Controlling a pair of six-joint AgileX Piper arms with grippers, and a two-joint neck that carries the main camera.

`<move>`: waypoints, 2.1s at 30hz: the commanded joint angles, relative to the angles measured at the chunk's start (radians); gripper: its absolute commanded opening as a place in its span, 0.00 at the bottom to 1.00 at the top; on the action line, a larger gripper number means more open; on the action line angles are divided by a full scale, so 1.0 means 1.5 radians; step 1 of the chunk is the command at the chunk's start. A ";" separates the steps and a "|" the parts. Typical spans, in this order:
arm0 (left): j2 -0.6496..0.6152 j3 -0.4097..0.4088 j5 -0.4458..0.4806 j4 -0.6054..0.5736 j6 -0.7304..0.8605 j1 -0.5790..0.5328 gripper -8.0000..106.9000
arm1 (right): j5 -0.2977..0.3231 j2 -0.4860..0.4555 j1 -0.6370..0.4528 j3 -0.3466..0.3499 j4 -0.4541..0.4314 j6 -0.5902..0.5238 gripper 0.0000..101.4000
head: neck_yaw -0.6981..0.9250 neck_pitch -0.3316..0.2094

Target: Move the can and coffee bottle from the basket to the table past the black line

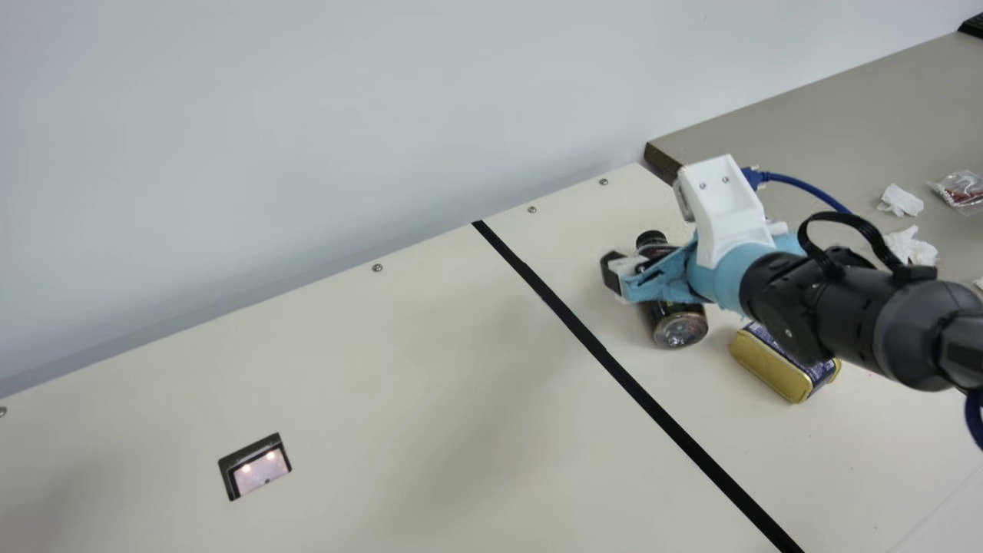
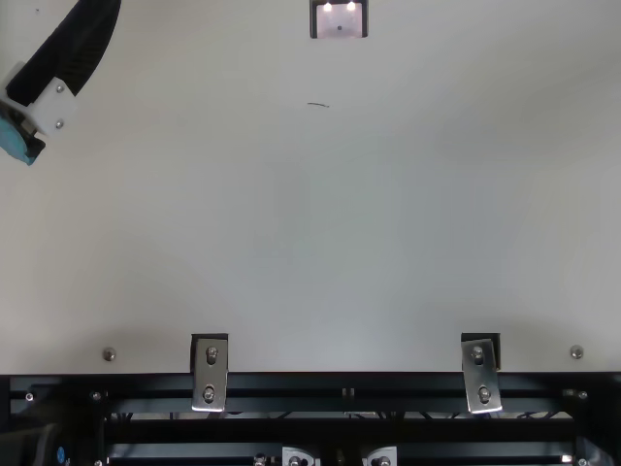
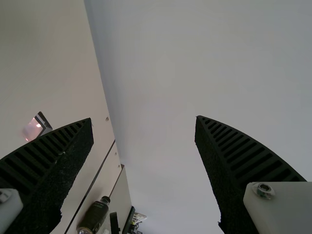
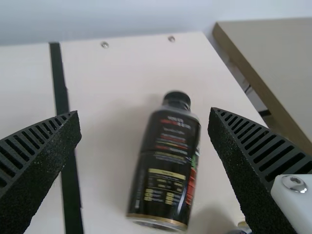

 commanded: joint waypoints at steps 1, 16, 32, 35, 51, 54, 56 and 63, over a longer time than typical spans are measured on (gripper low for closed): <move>0.000 0.000 0.000 0.000 0.000 0.000 0.85 | 0.023 -0.018 0.027 -0.008 0.001 0.013 1.00 | -0.011 -0.025; 0.000 0.000 0.000 -0.001 0.000 0.000 0.85 | 0.192 -0.120 0.224 -0.085 0.201 -0.071 1.00 | 0.038 -0.025; 0.000 0.000 0.000 -0.001 0.000 0.000 0.85 | 0.304 -0.195 0.287 -0.124 0.428 -0.245 1.00 | 0.210 -0.021; 0.000 0.000 0.000 -0.001 0.000 0.000 0.85 | 0.310 -0.195 0.287 -0.124 0.444 -0.249 1.00 | 0.210 -0.021; -0.130 -0.012 -0.210 0.101 0.218 -0.070 0.85 | 0.301 -0.245 0.300 -0.099 0.422 -0.243 1.00 | 0.210 -0.021; -0.176 -0.014 -0.293 0.142 0.319 -0.113 0.85 | 0.293 -0.263 0.305 -0.084 0.416 -0.245 1.00 | 0.210 -0.021; -0.202 -0.013 -0.332 0.155 0.357 -0.145 0.85 | 0.293 -0.262 0.305 -0.084 0.416 -0.243 1.00 | 0.210 -0.021; -0.207 -0.010 -0.340 0.154 0.356 -0.160 0.85 | 0.290 -0.269 0.307 -0.078 0.414 -0.243 1.00 | 0.210 -0.021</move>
